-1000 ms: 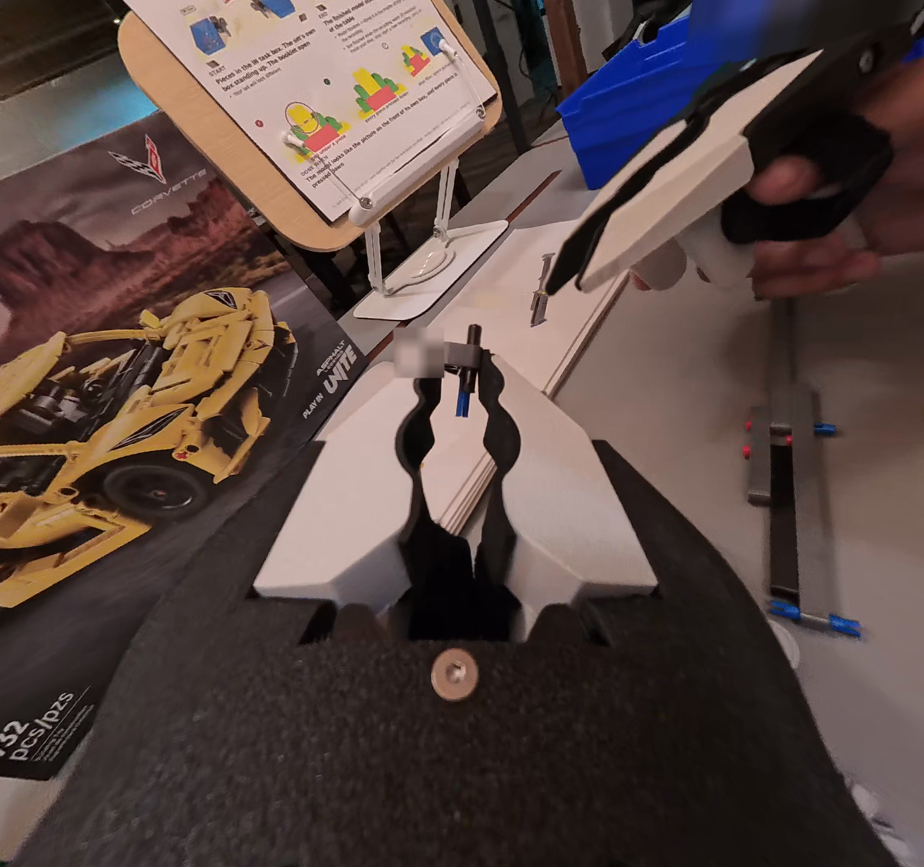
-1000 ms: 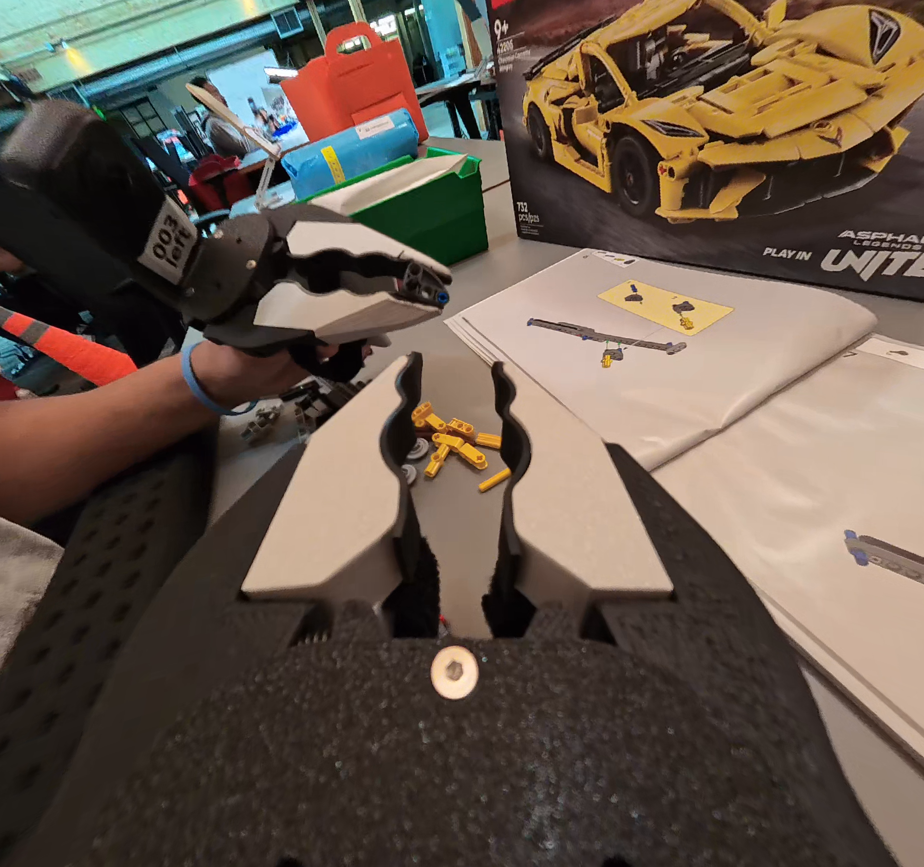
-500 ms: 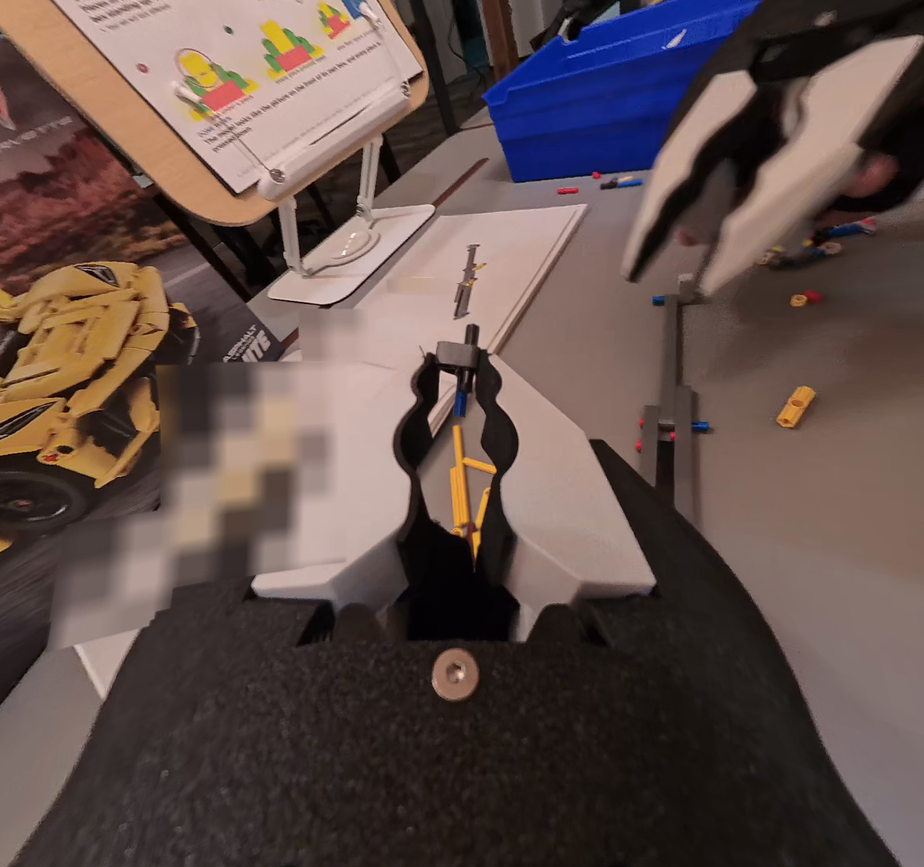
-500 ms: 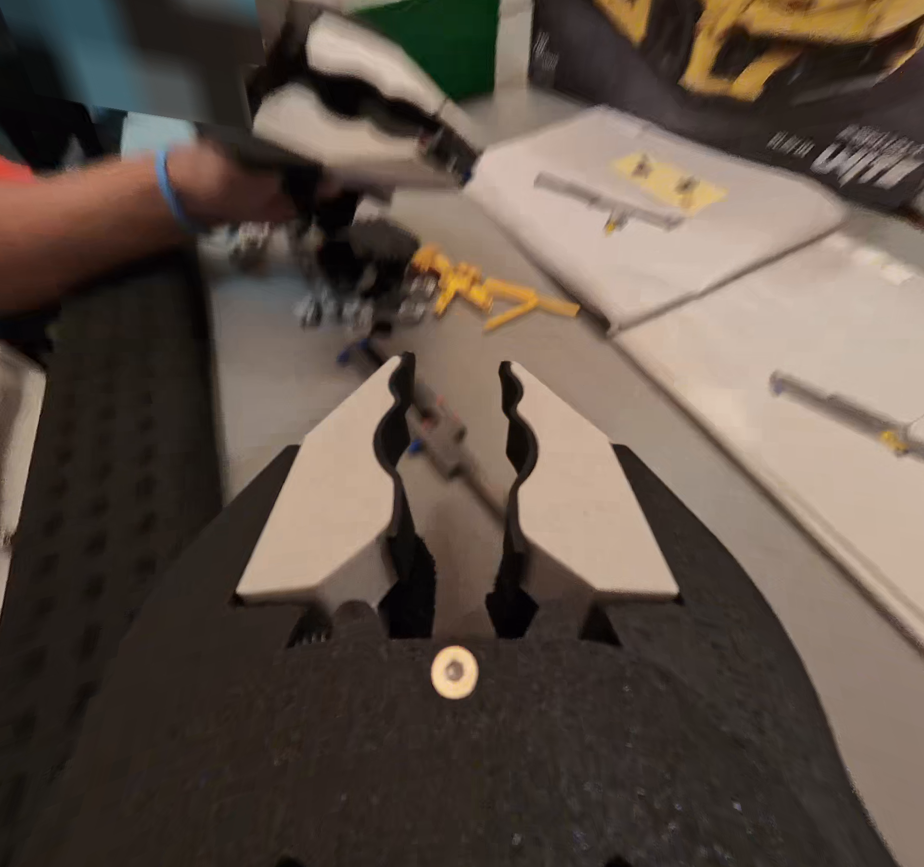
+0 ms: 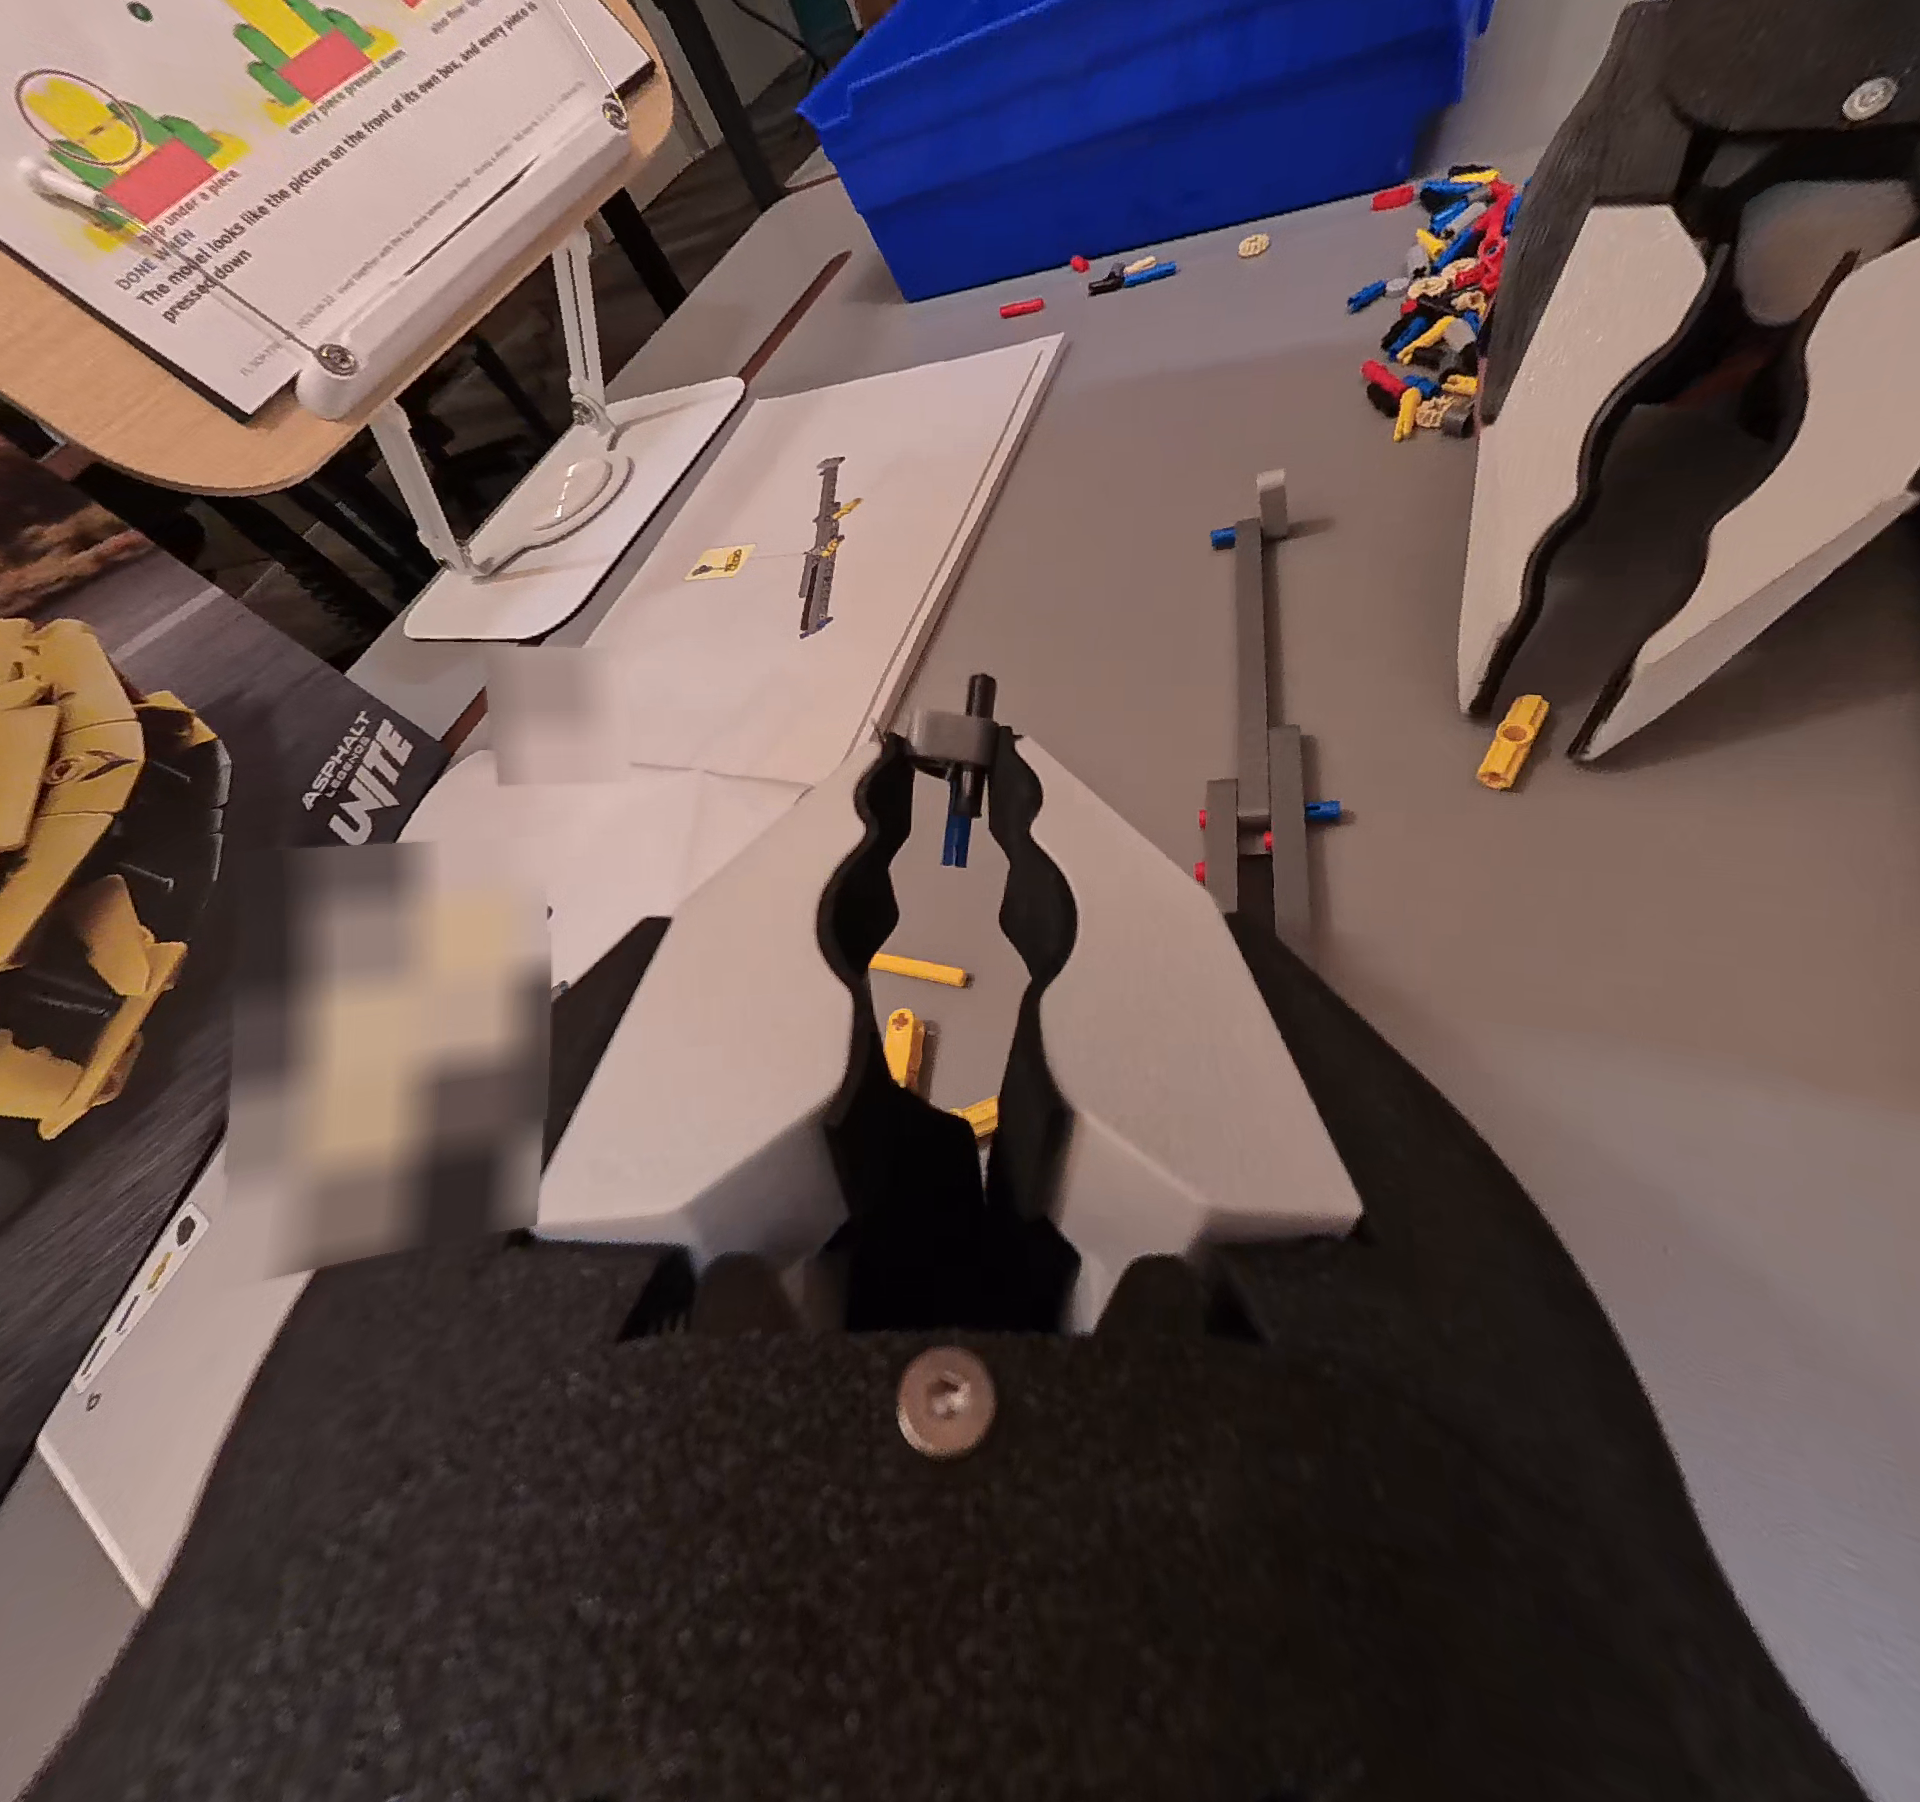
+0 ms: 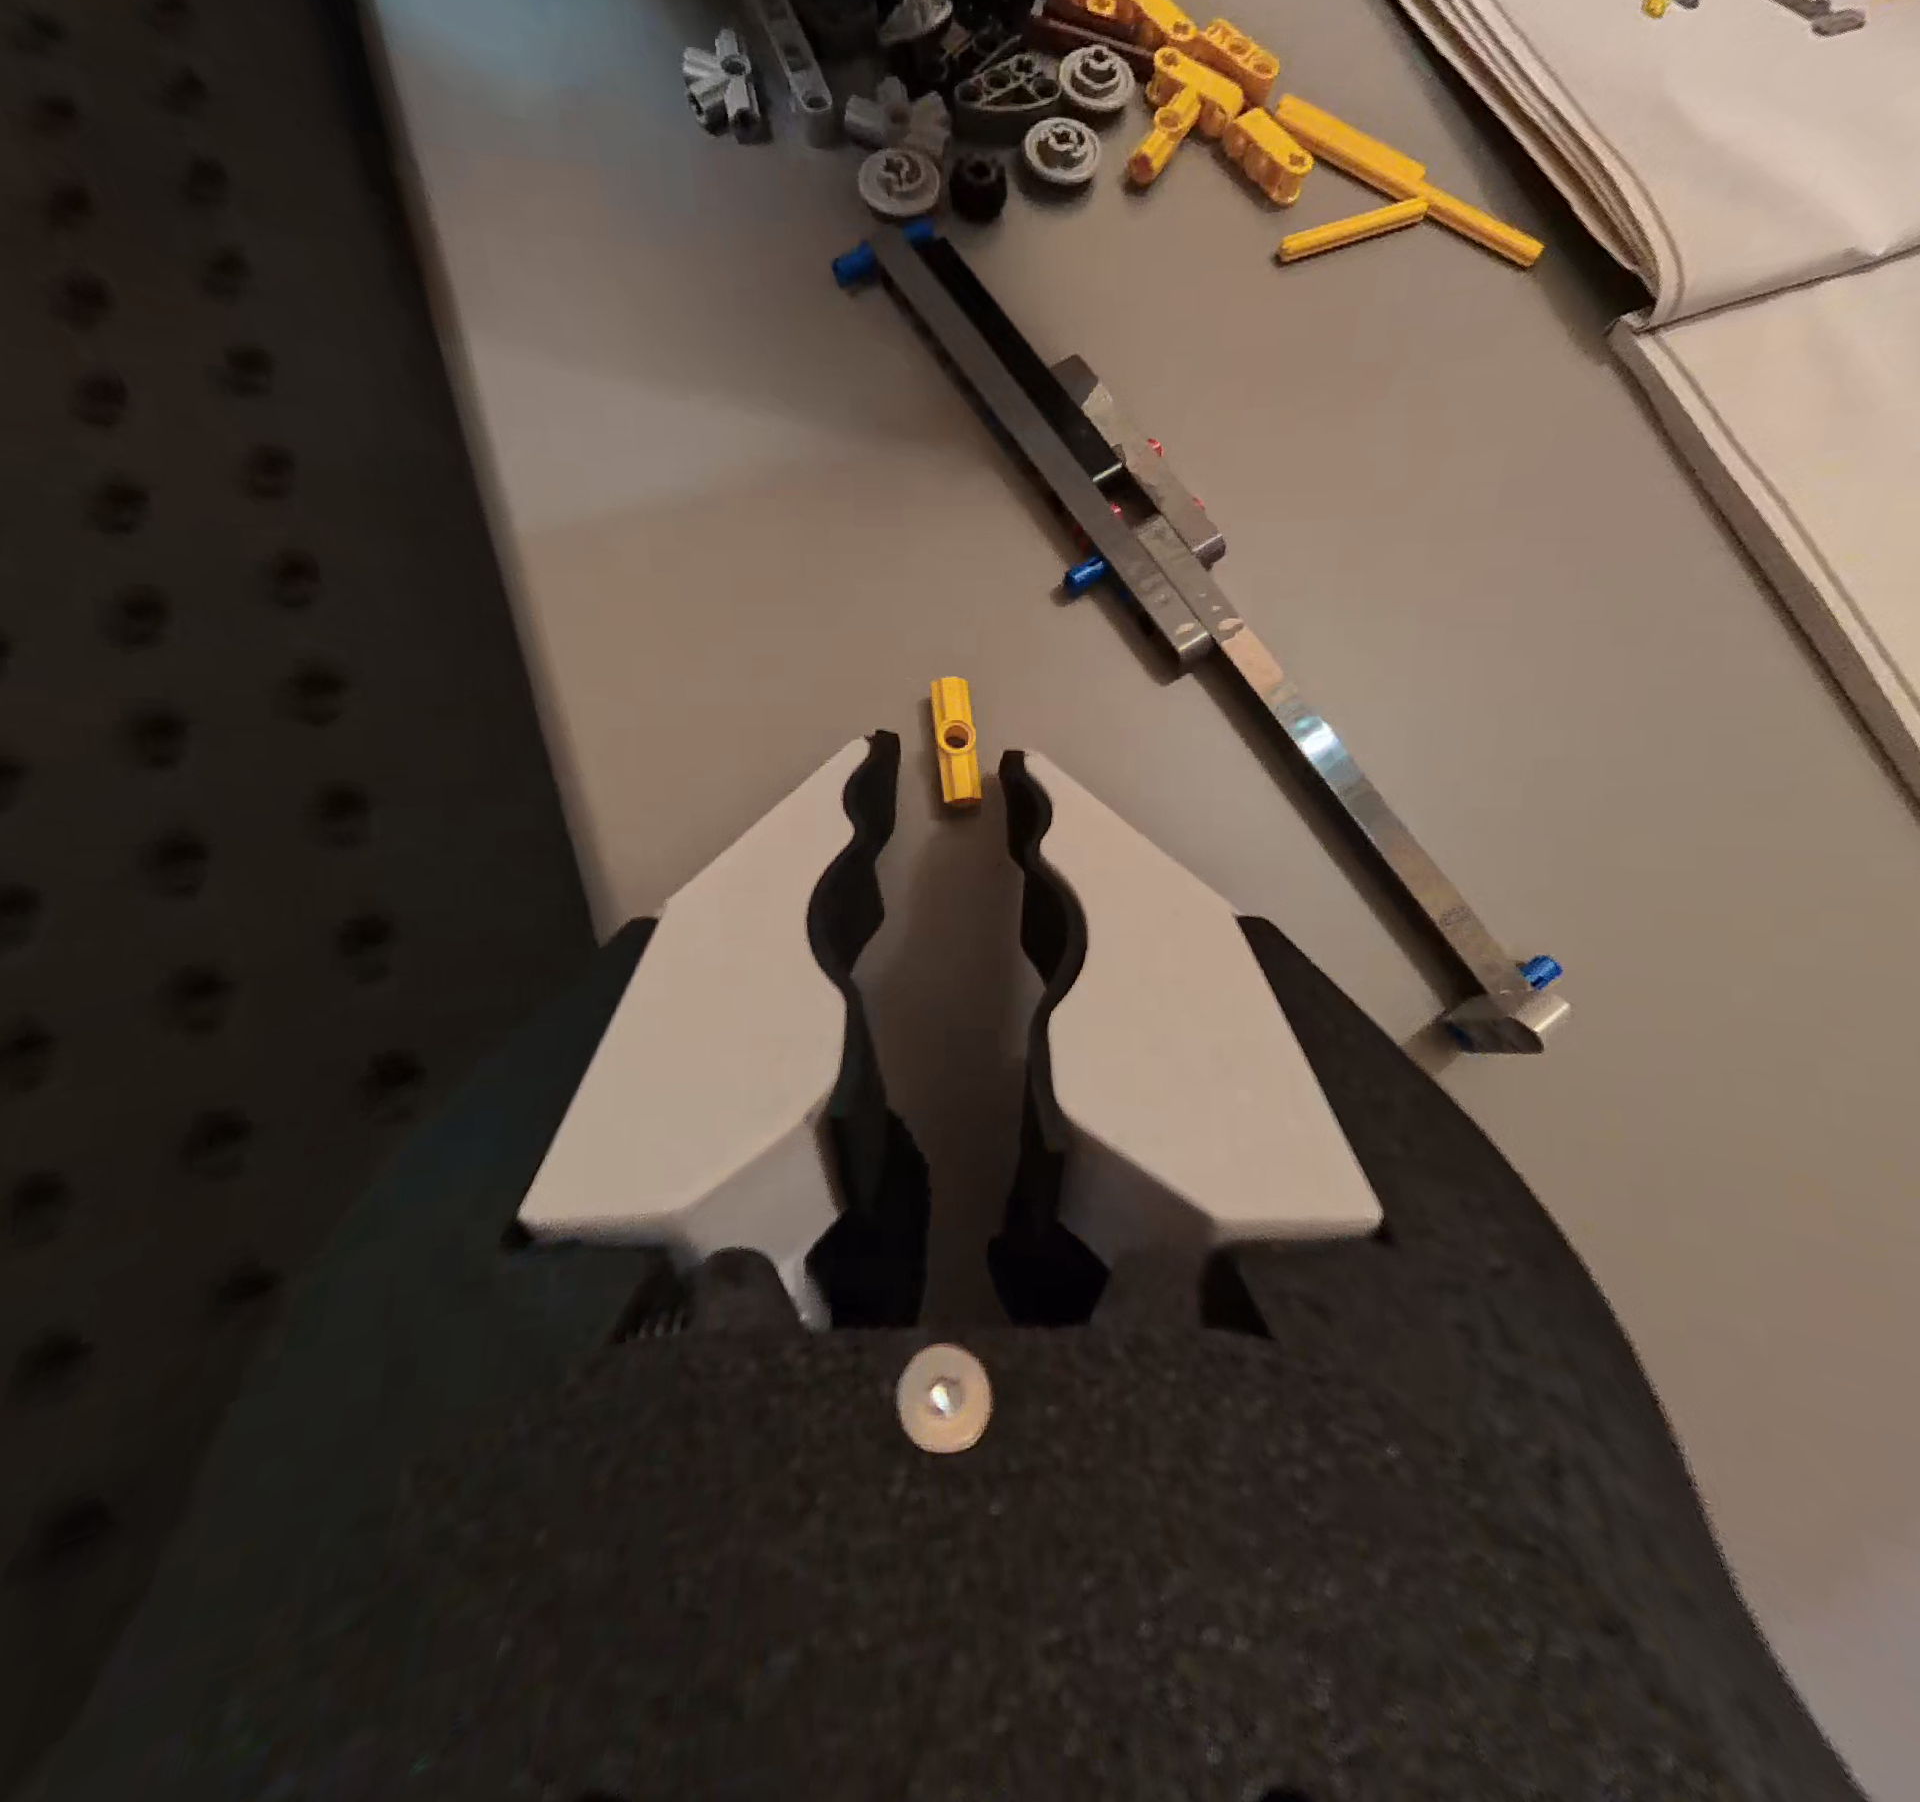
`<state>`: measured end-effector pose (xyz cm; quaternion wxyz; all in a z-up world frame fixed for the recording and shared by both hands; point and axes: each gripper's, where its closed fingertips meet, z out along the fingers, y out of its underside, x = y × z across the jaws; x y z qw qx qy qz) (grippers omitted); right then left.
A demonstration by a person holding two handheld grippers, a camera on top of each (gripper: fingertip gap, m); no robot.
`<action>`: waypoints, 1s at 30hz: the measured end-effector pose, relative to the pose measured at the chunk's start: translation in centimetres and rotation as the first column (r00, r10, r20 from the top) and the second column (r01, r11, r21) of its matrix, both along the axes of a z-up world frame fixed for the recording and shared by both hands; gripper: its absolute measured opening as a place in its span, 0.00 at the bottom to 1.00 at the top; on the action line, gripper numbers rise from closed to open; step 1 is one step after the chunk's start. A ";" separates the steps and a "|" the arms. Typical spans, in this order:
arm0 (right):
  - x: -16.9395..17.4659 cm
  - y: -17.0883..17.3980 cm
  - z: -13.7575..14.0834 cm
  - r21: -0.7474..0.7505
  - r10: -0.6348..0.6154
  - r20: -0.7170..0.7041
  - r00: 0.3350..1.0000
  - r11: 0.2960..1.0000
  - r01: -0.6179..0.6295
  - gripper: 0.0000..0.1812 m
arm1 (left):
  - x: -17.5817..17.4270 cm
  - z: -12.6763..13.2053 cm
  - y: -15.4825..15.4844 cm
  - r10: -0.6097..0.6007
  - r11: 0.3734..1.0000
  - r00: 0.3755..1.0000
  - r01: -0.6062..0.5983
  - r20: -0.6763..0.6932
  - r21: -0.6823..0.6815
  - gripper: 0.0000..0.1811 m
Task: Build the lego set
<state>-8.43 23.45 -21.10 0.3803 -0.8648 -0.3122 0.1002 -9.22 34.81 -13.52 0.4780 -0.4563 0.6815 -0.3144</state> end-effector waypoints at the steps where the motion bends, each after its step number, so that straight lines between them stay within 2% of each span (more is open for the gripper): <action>1: 0.0 0.0 -0.2 -0.004 0.002 0.004 1.000 1.000 -0.002 0.11 | 0.0 0.0 -0.1 -0.002 1.000 1.000 0.002 -0.001 0.000 0.07; 8: 0.1 0.3 -0.2 0.003 -0.016 0.005 1.000 1.000 0.016 0.08 | 0.0 0.1 -0.1 -0.003 1.000 1.000 0.002 0.005 0.023 0.07; 10: 0.5 0.7 -0.2 0.011 -0.038 0.014 0.999 0.999 0.038 0.04 | 0.0 0.2 -0.2 -0.003 0.999 1.000 0.002 0.011 0.045 0.07; 15: 0.5 1.0 -0.1 -0.037 -0.074 -0.067 0.995 0.997 0.071 0.04 | 0.2 0.4 -0.3 -0.016 0.996 0.999 0.012 0.036 0.094 0.07; 17: 0.2 1.7 1.4 -0.033 -0.091 -0.171 0.981 0.996 0.087 0.04 | 0.3 0.4 -0.5 -0.025 0.986 0.999 0.017 0.046 0.167 0.07; 20: -0.3 3.1 5.9 -0.022 -0.093 -0.376 0.922 0.996 0.092 0.03 | 0.5 0.5 -1.2 -0.049 0.949 0.997 0.027 0.063 0.313 0.07; 23: -0.4 3.8 8.5 -0.049 -0.060 -0.463 0.885 0.998 0.043 0.03 | 0.8 0.3 -2.0 -0.066 0.912 0.996 0.039 0.052 0.409 0.07; 26: -0.9 3.6 9.1 -0.131 -0.036 -0.496 0.868 0.991 -0.034 0.03 | 0.9 0.1 -3.2 -0.107 0.886 0.993 0.075 0.045 0.458 0.07; 30: -1.0 3.0 8.4 -0.212 -0.002 -0.475 0.880 0.971 -0.112 0.03 | 0.9 -0.1 -5.1 -0.175 0.858 0.984 0.138 0.030 0.494 0.07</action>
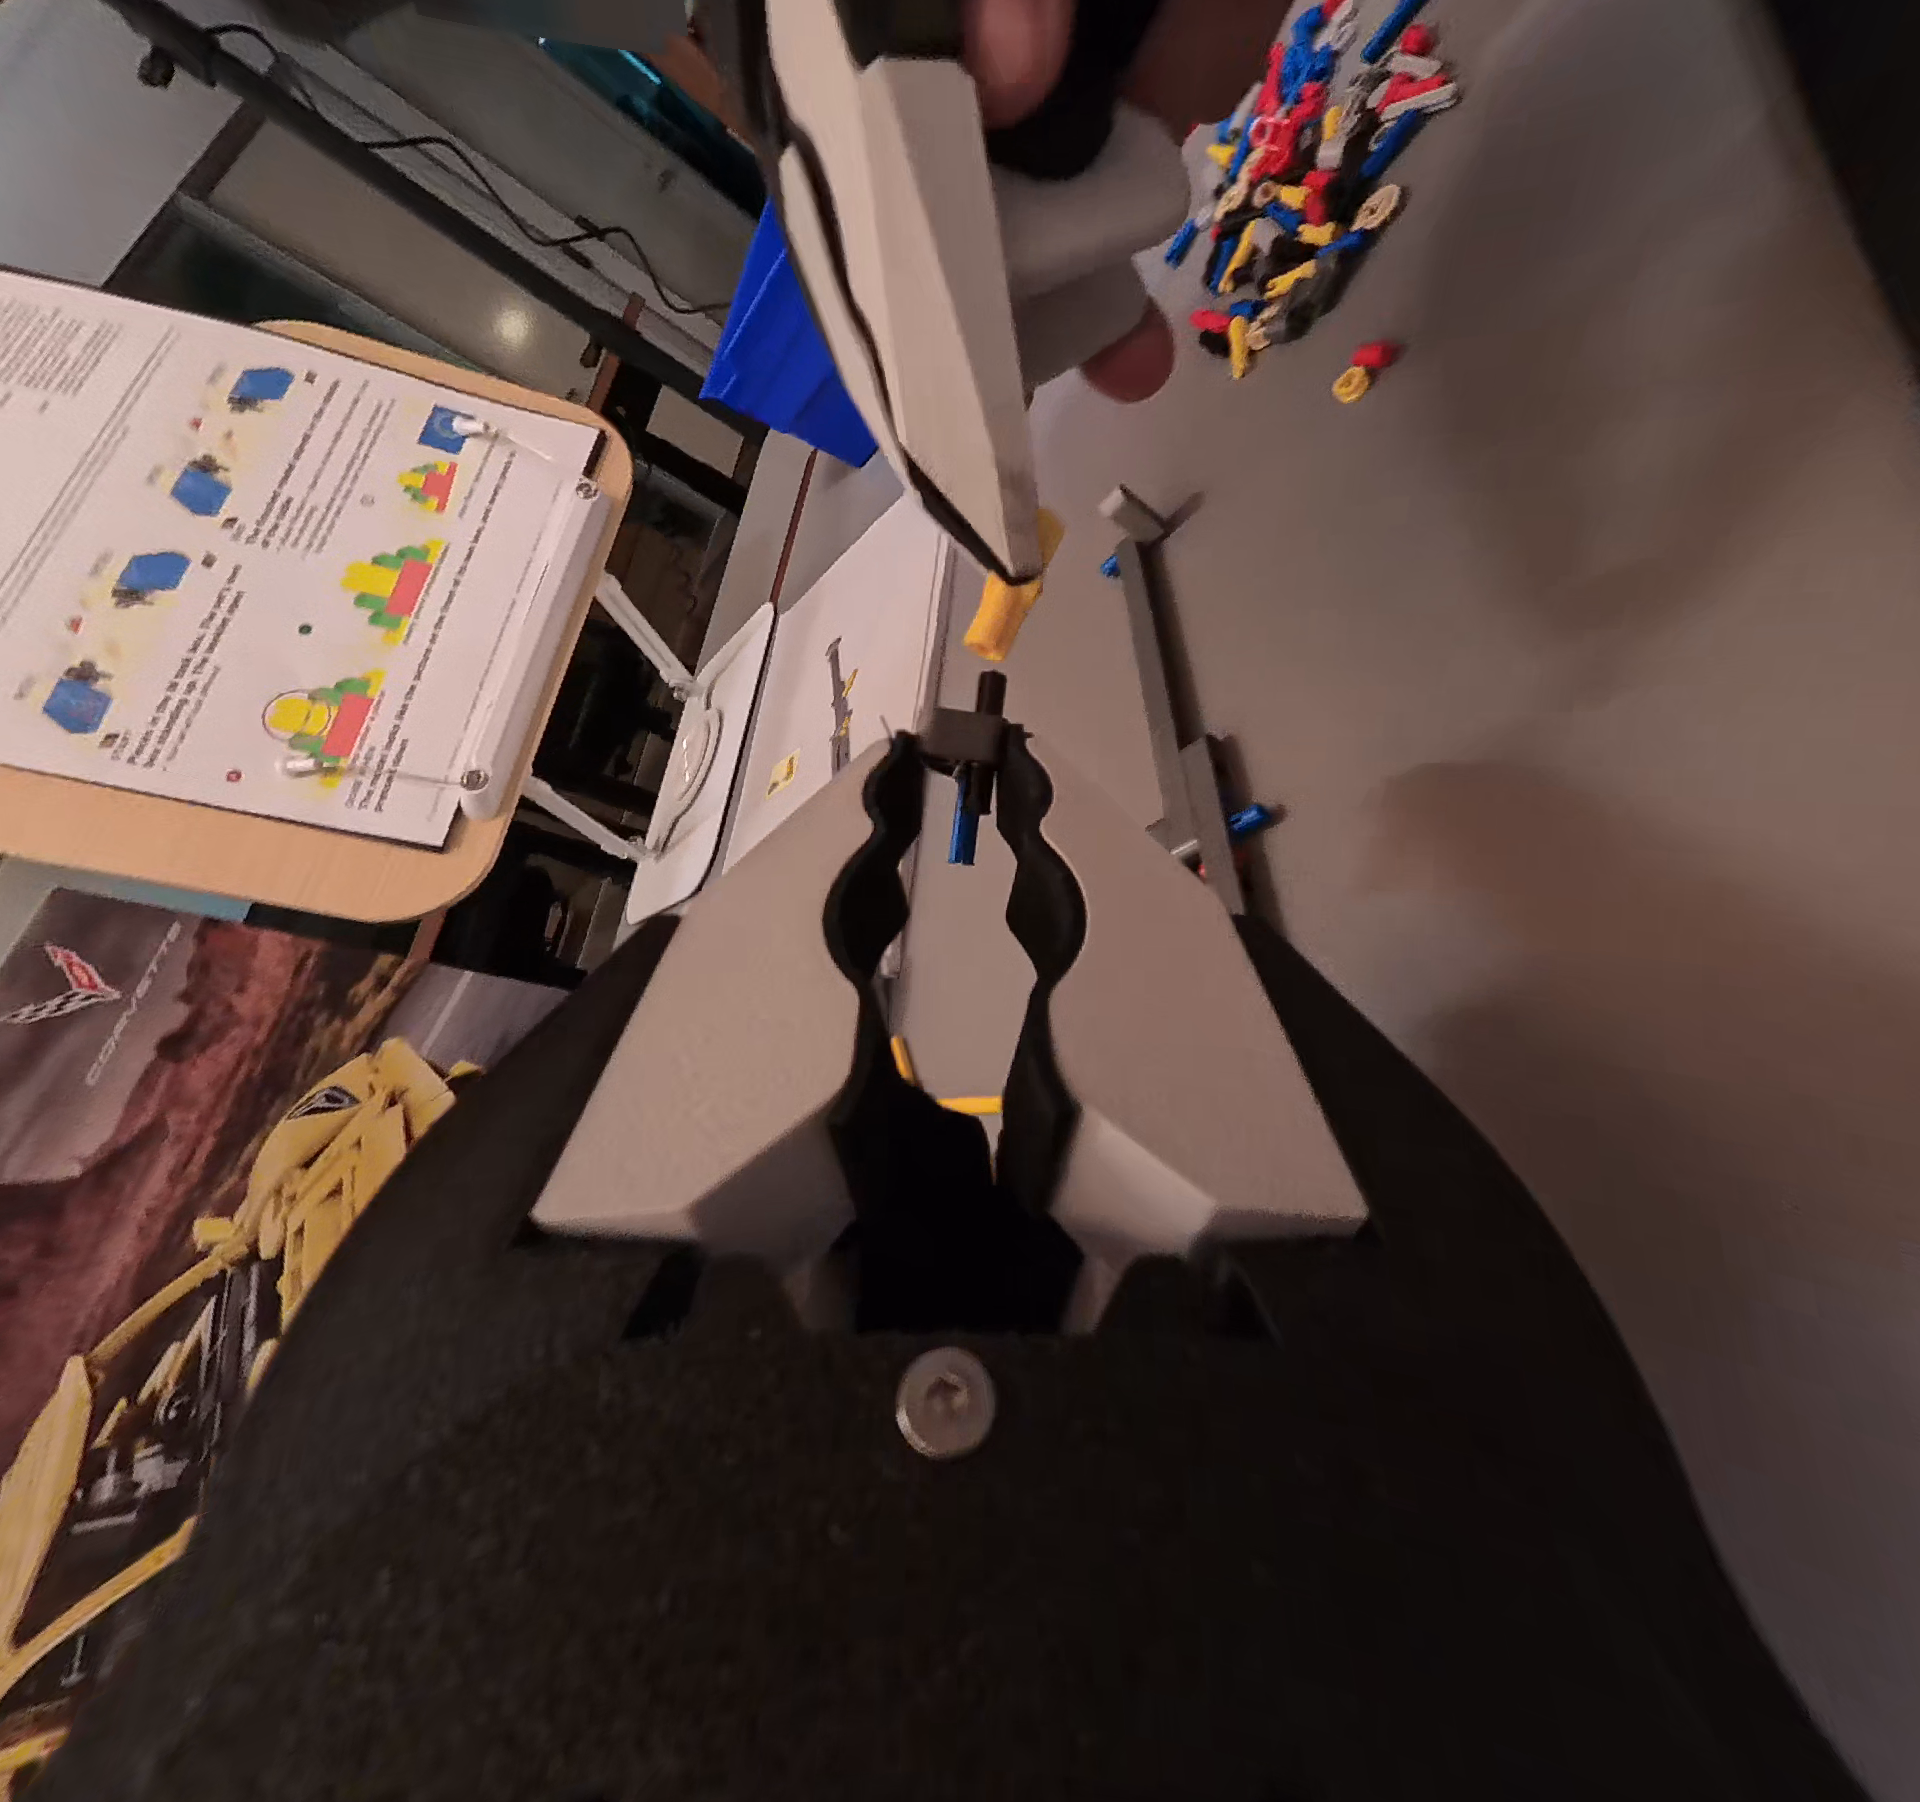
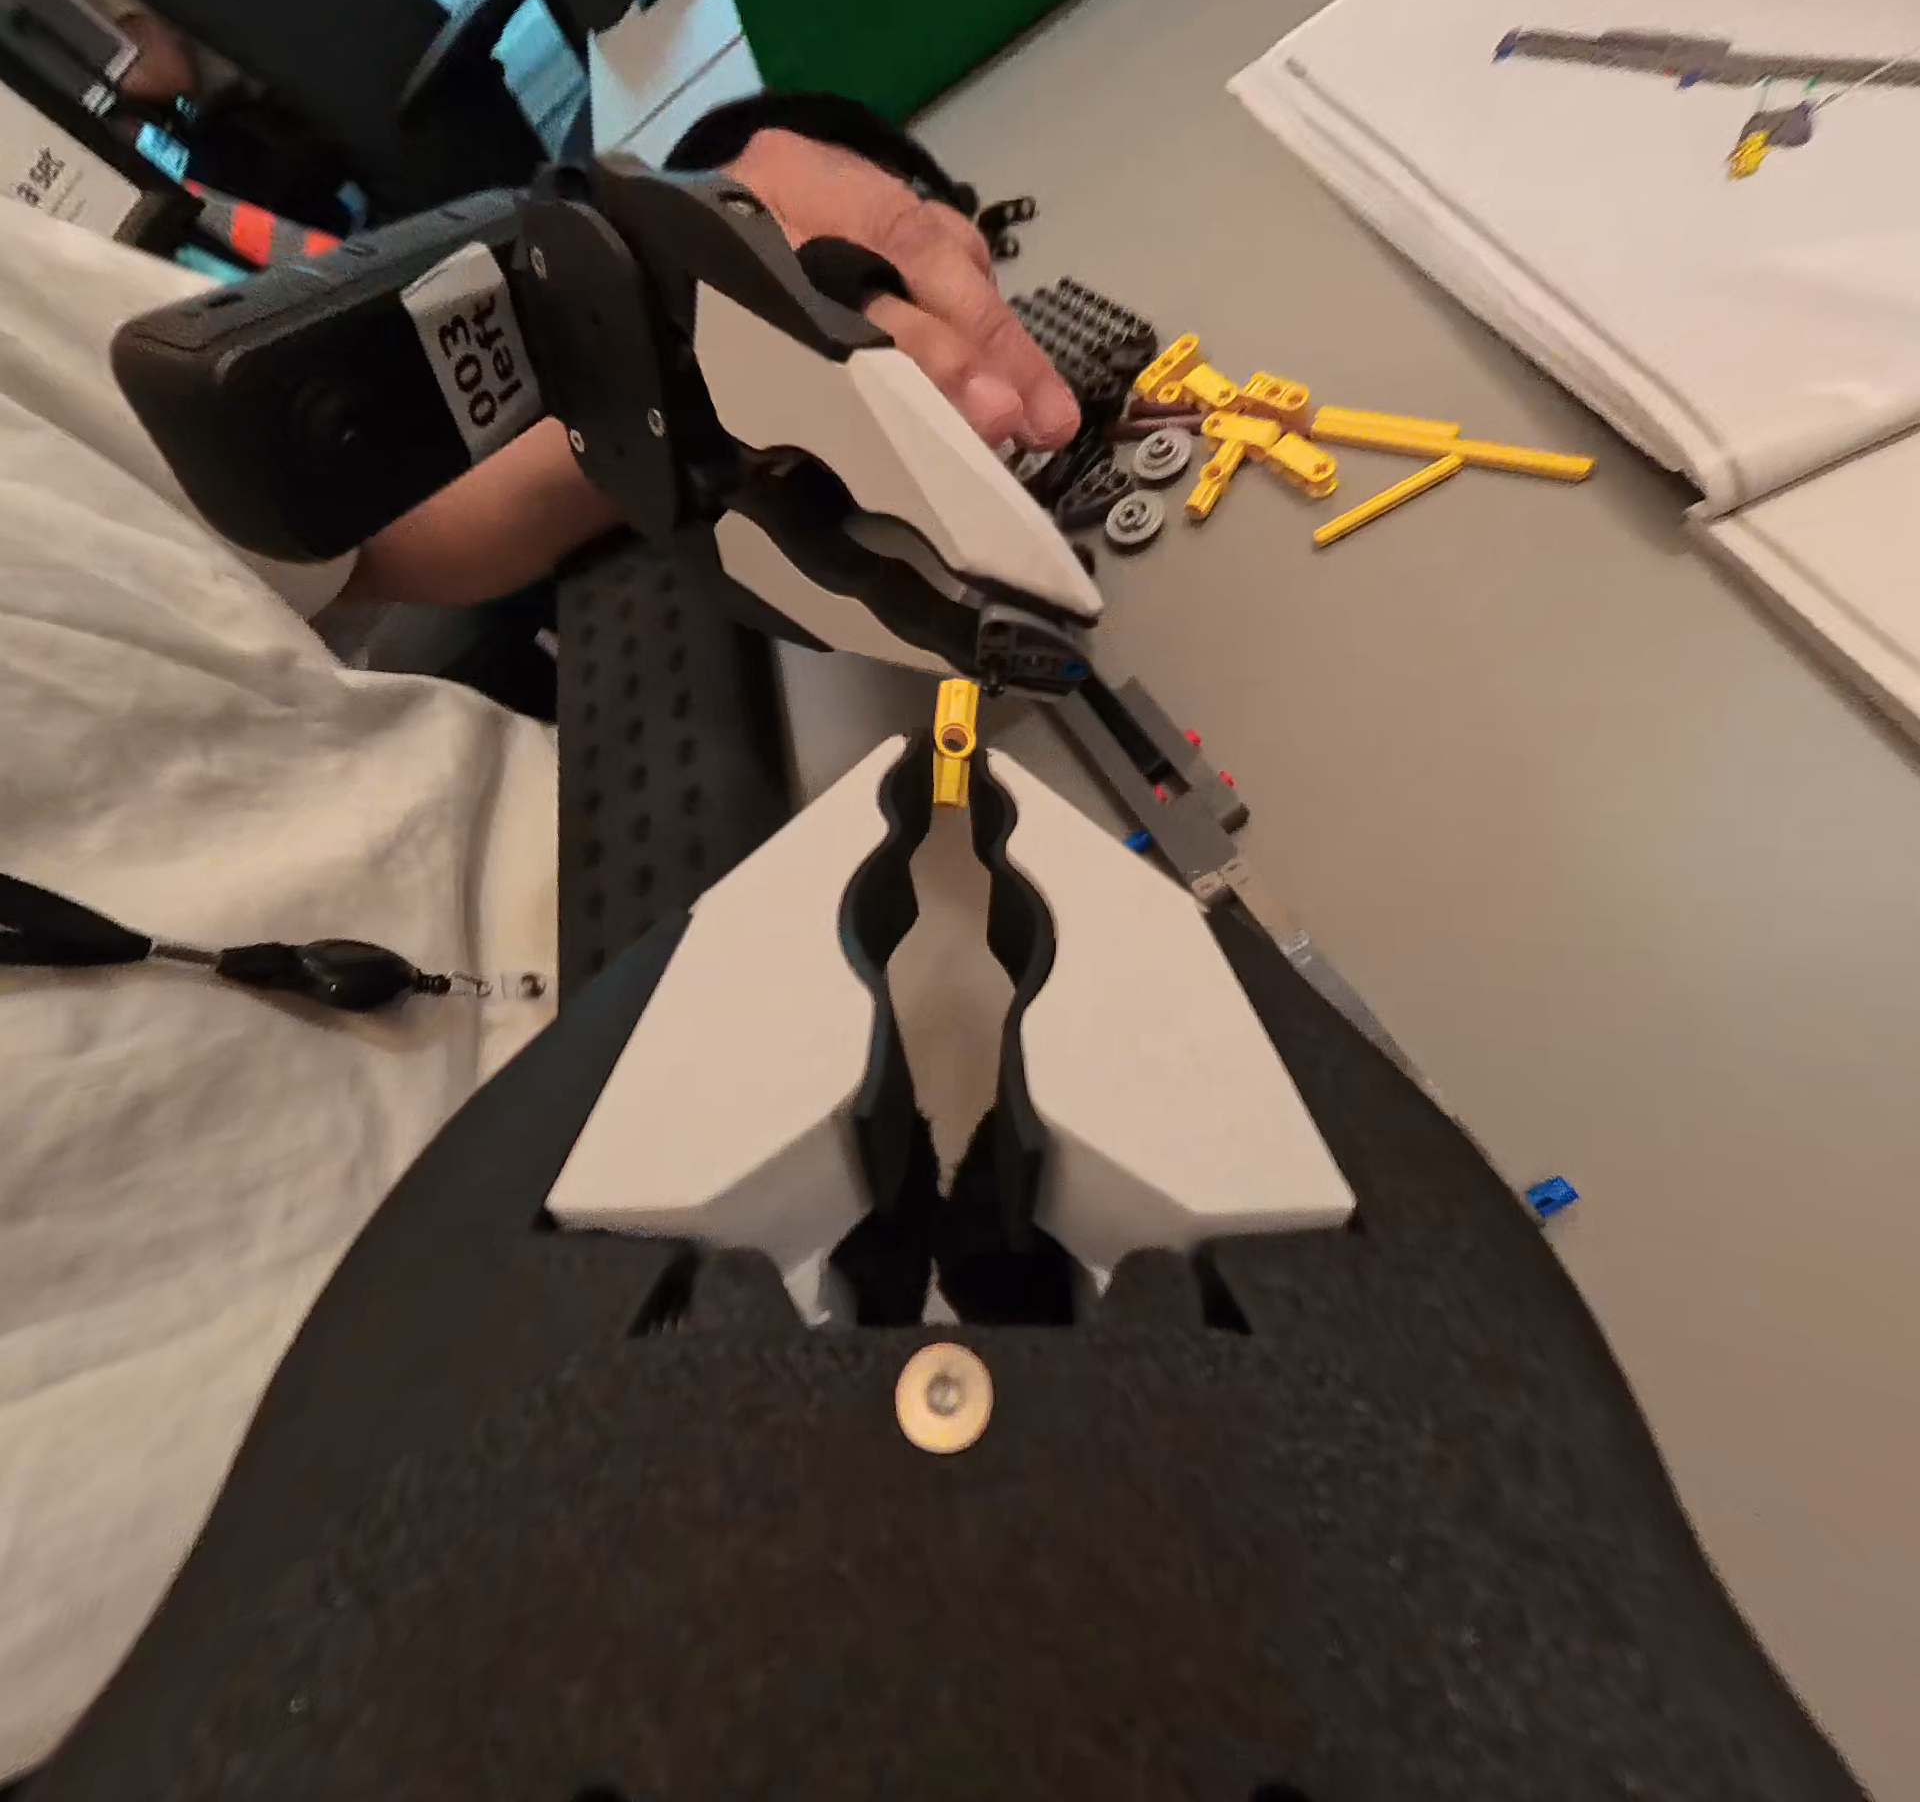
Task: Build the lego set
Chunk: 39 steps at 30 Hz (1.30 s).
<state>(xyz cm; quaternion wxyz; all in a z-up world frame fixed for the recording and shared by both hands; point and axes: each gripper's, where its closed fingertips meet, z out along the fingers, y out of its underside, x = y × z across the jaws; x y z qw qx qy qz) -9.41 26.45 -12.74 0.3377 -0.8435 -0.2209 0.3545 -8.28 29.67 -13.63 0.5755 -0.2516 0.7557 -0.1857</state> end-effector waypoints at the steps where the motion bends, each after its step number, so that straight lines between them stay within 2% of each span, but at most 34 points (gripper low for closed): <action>1: -0.1 -0.3 -0.2 -0.021 0.031 0.002 1.000 0.999 -0.031 0.03 | 0.0 -0.1 -0.3 -0.006 1.000 1.000 0.006 -0.006 0.002 0.07; 5: -0.1 -0.8 -0.7 -0.065 0.080 0.019 0.997 0.995 -0.079 0.03 | 0.2 -0.4 -1.1 -0.019 1.000 1.000 0.019 -0.022 0.010 0.07; 13: 0.4 -1.0 -1.0 -0.104 0.072 -0.024 0.997 0.992 -0.074 0.03 | 0.2 -0.7 -1.2 -0.017 1.000 0.999 0.018 -0.039 0.014 0.07; 29: 0.4 -1.3 -2.5 -0.134 0.097 0.039 0.994 0.987 -0.091 0.03 | 0.1 -2.0 -1.7 -0.035 0.996 0.994 0.043 -0.102 0.078 0.07; 33: 0.3 -1.6 -3.3 -0.167 0.113 0.047 0.992 0.980 -0.104 0.03 | 0.0 -2.8 -2.0 -0.039 0.988 0.990 0.058 -0.136 0.141 0.07; 39: 0.4 -0.9 -2.8 -0.148 0.068 -0.009 0.998 0.987 -0.069 0.03 | 0.2 -2.5 -1.5 -0.005 0.997 0.991 0.016 -0.132 0.080 0.07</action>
